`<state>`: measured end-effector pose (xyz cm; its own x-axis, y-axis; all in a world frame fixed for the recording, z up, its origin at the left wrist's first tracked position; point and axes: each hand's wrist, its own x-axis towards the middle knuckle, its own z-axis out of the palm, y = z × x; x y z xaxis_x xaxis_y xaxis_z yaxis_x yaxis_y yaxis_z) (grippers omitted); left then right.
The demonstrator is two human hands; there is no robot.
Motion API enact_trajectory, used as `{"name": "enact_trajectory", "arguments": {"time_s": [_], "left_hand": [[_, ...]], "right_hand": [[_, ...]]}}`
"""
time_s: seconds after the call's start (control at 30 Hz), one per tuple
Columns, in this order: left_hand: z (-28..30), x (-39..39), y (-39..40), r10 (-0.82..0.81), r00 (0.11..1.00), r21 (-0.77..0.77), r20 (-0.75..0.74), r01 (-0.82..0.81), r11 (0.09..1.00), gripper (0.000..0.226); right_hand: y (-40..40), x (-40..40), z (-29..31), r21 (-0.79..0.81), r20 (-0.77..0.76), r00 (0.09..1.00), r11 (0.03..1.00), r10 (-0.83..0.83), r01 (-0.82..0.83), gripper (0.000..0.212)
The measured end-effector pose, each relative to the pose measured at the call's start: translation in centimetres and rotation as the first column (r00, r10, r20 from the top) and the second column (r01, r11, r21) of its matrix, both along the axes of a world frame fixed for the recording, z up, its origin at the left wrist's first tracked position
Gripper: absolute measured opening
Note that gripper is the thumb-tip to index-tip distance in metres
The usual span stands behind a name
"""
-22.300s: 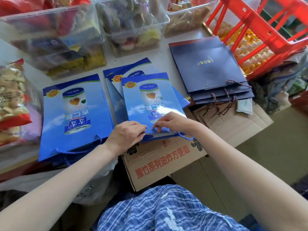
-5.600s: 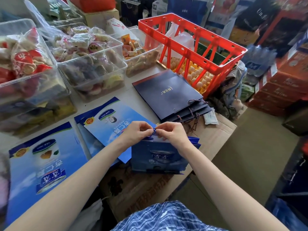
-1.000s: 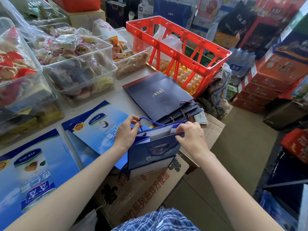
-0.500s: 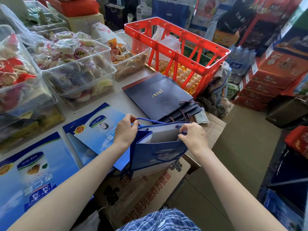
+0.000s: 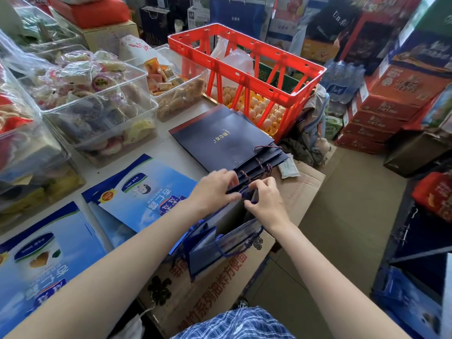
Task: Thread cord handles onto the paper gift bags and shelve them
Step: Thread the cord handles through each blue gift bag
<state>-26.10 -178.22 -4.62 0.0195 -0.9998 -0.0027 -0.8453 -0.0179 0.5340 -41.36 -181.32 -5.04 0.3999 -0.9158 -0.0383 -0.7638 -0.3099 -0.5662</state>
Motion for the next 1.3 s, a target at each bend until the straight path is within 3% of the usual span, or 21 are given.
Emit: {"name": "enact_trajectory", "arguments": {"time_s": [0.07,0.13,0.2,0.3,0.43,0.5,0.57,0.67,0.73,0.8,0.97,1.1,1.2,1.3], "left_hand": [[-0.1,-0.7,-0.4,-0.035,0.999,0.16,-0.008,0.036,0.986,0.028],[-0.5,-0.8,-0.4,-0.04,0.995,0.204,0.087,0.021,0.979,0.018],[-0.9,-0.3,-0.1,0.017,0.98,0.173,0.199,-0.053,0.984,0.013],[-0.8,1.2,-0.2,0.152,0.967,0.11,0.207,-0.178,0.978,0.017],[0.0,1.7,1.5,0.067,0.952,-0.06,0.299,-0.052,0.997,0.029],[-0.3,2.0,3.6,0.118,0.97,-0.027,0.213,-0.114,0.993,0.031],[-0.9,2.7,5.4,0.206,0.978,0.076,0.034,-0.208,0.975,0.023],[-1.5,3.5,6.5,0.326,0.942,0.145,-0.073,-0.314,0.938,0.013],[-1.6,3.5,6.9,0.369,0.919,0.146,-0.139,-0.35,0.925,0.016],[-1.7,3.3,7.4,0.391,0.901,0.141,-0.187,-0.369,0.919,0.012],[-1.6,3.1,7.4,0.443,0.852,0.157,-0.279,-0.415,0.896,0.009],[-1.7,3.9,7.2,0.48,0.818,0.212,-0.319,-0.432,0.877,0.013],[-1.5,4.2,7.1,0.449,0.844,0.218,-0.294,-0.398,0.891,0.012],[-1.2,4.5,6.6,0.416,0.858,0.222,-0.302,-0.36,0.906,0.016]], "right_hand": [[0.1,-0.1,-0.1,-0.016,0.013,1.0,1.0,0.026,-0.026,0.032],[0.1,-0.5,-0.2,-0.034,0.025,0.998,0.998,0.057,-0.056,0.032],[-0.1,-1.0,-0.2,-0.034,0.017,0.996,0.996,0.088,-0.087,0.03],[-0.5,-1.7,0.0,-0.003,0.012,0.995,0.995,0.099,-0.099,0.027],[-0.4,-1.8,-0.4,-0.047,0.026,0.998,0.997,0.061,-0.06,0.022],[0.0,-1.9,-0.6,-0.11,0.043,0.999,0.994,0.011,-0.006,0.018],[0.6,-1.6,-0.7,-0.241,-0.017,0.999,0.97,0.036,-0.039,0.019],[1.5,-0.1,-0.8,-0.4,-0.166,0.929,0.838,0.332,-0.371,0.019],[1.9,1.1,0.0,-0.265,-0.236,0.807,0.763,0.542,-0.59,0.006],[2.2,2.1,0.9,-0.037,-0.286,0.726,0.749,0.626,-0.661,0.013],[2.9,4.7,2.0,0.257,-0.221,0.64,0.677,0.736,-0.689,0.026],[3.3,4.9,1.5,0.551,-0.143,0.667,0.619,0.731,-0.56,0.032],[3.2,4.2,1.2,0.496,-0.189,0.695,0.678,0.694,-0.542,0.02],[2.7,3.4,1.8,0.349,-0.075,0.829,0.793,0.554,-0.499,0.01]]}}
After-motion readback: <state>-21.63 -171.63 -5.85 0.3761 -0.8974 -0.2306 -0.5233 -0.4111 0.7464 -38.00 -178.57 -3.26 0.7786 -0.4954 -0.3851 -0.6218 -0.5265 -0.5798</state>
